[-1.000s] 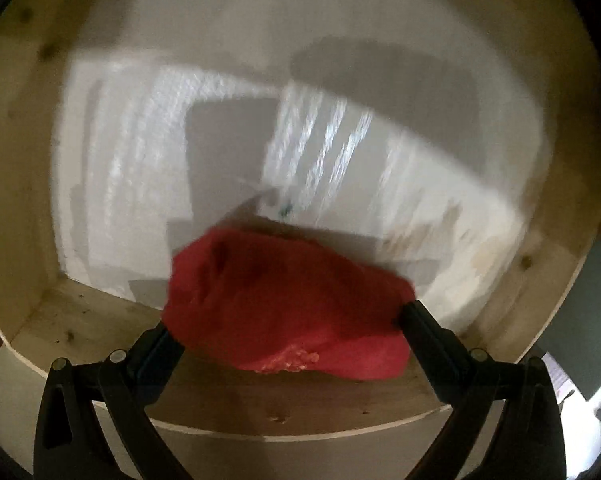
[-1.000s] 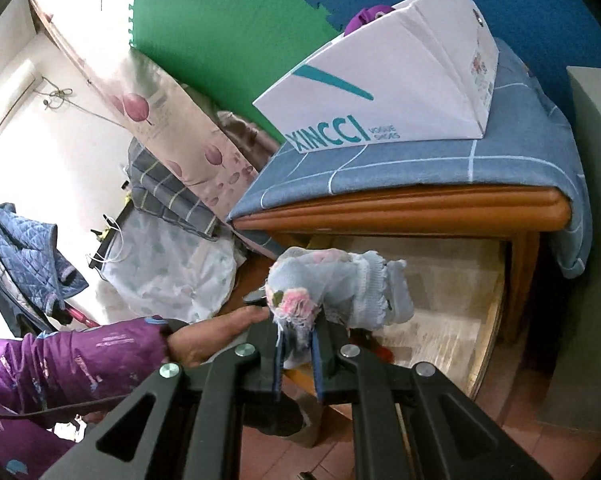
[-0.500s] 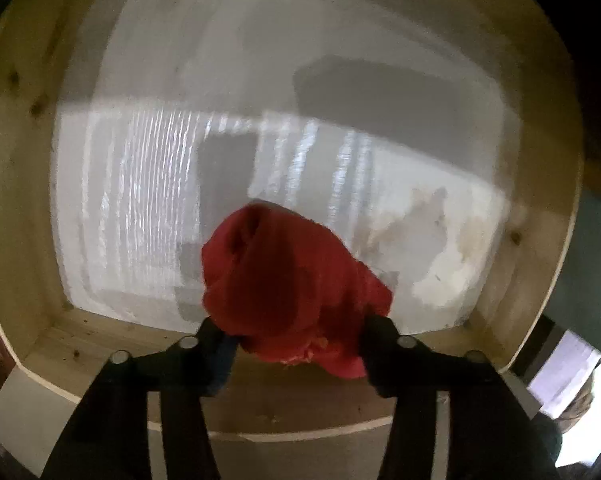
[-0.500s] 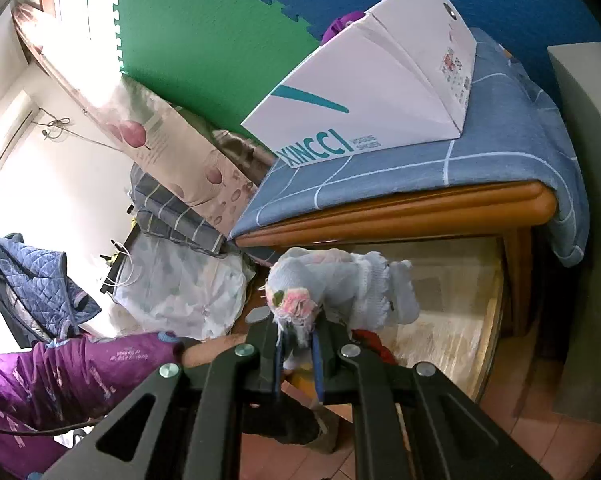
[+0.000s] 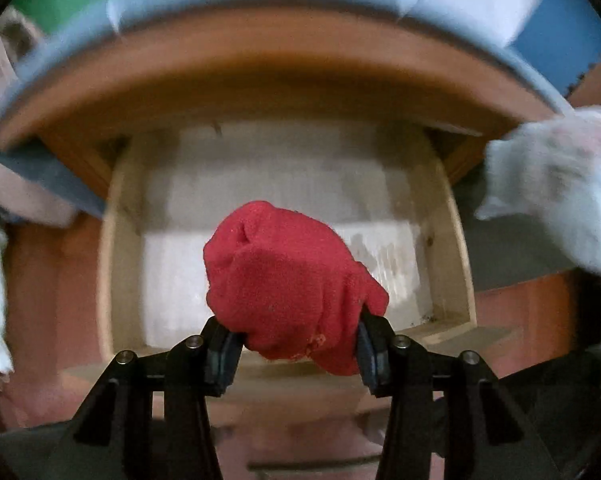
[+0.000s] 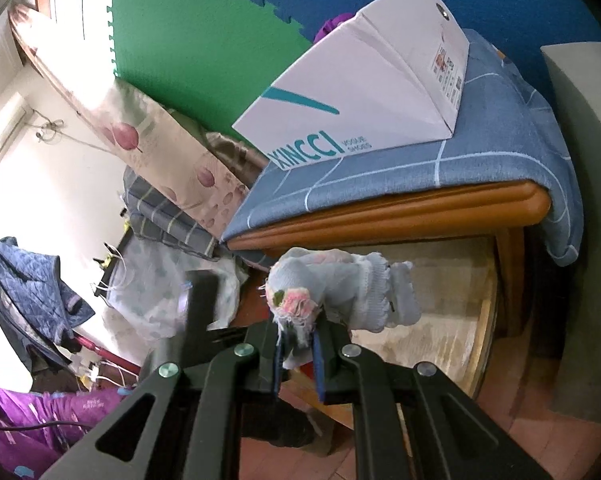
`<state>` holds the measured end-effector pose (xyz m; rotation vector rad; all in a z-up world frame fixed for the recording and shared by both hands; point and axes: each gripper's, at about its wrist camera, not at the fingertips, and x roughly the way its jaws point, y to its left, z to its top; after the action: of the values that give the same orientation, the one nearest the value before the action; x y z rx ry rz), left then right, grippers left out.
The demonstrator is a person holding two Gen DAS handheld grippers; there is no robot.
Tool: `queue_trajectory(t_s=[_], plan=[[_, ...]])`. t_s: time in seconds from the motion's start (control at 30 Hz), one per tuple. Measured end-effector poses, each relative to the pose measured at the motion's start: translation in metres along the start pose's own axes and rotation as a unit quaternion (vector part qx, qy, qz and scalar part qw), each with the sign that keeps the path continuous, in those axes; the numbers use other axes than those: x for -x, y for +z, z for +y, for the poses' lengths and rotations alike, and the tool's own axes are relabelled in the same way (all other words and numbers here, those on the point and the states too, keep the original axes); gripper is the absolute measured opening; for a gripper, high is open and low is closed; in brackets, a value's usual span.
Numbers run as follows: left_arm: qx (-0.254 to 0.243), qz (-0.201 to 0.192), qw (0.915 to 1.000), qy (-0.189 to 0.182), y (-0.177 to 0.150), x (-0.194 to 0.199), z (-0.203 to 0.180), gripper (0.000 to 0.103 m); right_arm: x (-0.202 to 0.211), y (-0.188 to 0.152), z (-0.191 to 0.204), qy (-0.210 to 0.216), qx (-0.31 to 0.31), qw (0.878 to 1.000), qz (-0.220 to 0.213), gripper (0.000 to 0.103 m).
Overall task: Take underwear out of drawer
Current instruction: 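Grasp the red folded cloth with the left gripper and lift it, then carry the red cloth into the white shoebox and open left gripper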
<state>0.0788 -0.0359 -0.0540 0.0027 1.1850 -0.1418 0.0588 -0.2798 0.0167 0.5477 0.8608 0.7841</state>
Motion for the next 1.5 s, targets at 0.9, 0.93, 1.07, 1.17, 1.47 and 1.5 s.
queue_trajectory(t_s=[0.9, 0.93, 1.07, 1.17, 1.47, 1.5], plan=[[-0.037, -0.237, 0.9698, 0.044, 0.024, 0.196, -0.012, 0.046, 0.013, 0.001, -0.003, 0.062, -0.063, 0.994, -0.055, 0.012], [-0.039, -0.242, 0.9685, 0.046, 0.028, 0.197, -0.014, 0.046, 0.013, 0.001, -0.003, 0.066, -0.064, 0.994, -0.056, 0.012], [-0.043, -0.253, 0.9653, 0.048, 0.041, 0.202, -0.019, 0.046, 0.014, 0.001, -0.003, 0.079, -0.063, 0.993, -0.061, 0.012], [-0.047, -0.262, 0.9625, 0.052, 0.050, 0.205, -0.023, 0.046, 0.015, 0.001, -0.004, 0.085, -0.064, 0.992, -0.063, 0.012], [-0.052, -0.273, 0.9592, 0.054, 0.067, 0.207, -0.030, 0.047, 0.019, -0.001, -0.006, 0.105, -0.072, 0.989, -0.072, 0.012], [-0.053, -0.274, 0.9585, 0.056, 0.069, 0.207, -0.030, 0.047, 0.019, -0.001, -0.006, 0.108, -0.072, 0.989, -0.071, 0.012]])
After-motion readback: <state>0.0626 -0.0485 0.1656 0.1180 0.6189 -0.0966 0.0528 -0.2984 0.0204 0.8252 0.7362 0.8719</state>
